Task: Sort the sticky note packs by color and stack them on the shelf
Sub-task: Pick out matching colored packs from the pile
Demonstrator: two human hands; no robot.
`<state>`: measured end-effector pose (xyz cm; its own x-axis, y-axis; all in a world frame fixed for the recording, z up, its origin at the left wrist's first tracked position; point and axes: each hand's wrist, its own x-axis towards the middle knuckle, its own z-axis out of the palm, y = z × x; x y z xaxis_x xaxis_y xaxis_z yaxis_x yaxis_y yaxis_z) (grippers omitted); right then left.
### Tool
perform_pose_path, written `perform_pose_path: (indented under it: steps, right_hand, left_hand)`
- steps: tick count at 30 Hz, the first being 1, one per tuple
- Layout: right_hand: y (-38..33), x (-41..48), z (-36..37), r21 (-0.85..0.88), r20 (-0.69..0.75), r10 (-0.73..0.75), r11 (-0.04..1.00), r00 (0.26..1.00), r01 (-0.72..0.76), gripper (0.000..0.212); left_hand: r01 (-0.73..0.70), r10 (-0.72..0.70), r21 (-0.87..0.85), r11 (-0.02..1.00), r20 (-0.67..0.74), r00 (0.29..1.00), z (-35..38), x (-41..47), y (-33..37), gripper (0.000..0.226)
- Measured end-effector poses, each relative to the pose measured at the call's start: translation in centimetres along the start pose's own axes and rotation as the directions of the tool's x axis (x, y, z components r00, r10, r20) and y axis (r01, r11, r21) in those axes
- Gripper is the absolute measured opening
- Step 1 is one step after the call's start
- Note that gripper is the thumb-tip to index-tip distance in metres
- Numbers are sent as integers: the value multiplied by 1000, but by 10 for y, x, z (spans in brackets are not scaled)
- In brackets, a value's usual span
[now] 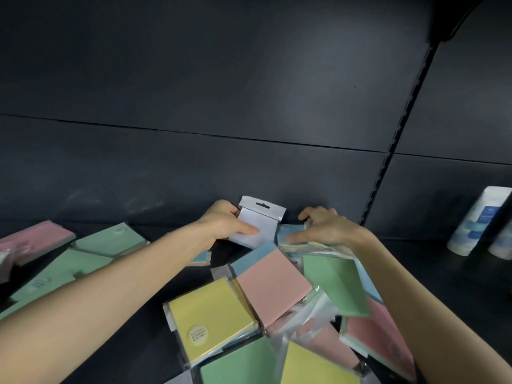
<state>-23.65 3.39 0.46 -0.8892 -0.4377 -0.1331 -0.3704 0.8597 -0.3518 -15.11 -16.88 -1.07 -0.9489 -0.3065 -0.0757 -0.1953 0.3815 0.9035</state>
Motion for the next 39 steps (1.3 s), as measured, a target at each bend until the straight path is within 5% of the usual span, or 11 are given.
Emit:
perform_pose_path:
  steps: [6,20,24,30,39]
  right_hand:
    - [-1,3,1,34,-66,-31,999,997,33,56]
    - [-32,-9,-13,35,-375,-299,941,877,336,40]
    - [-53,-9,-11,350,-320,-401,792,858,501,23]
    - [-112,-12,5,425,-289,-471,716,833,553,15]
    - [-180,-8,56,253,-19,-431,871,902,422,33]
  left_hand:
    - [-80,67,-161,984,-87,994,-7,-10,4,38]
    - [-255,194,-183,950,-297,935,-44,-47,7,25]
    - [-303,227,-168,938,-361,904,-63,-60,3,20]
    - [-336,258,-117,934,-428,866,-107,-85,-14,19]
    - [-281,241,-55,958,-377,894,-177,-113,-59,22]
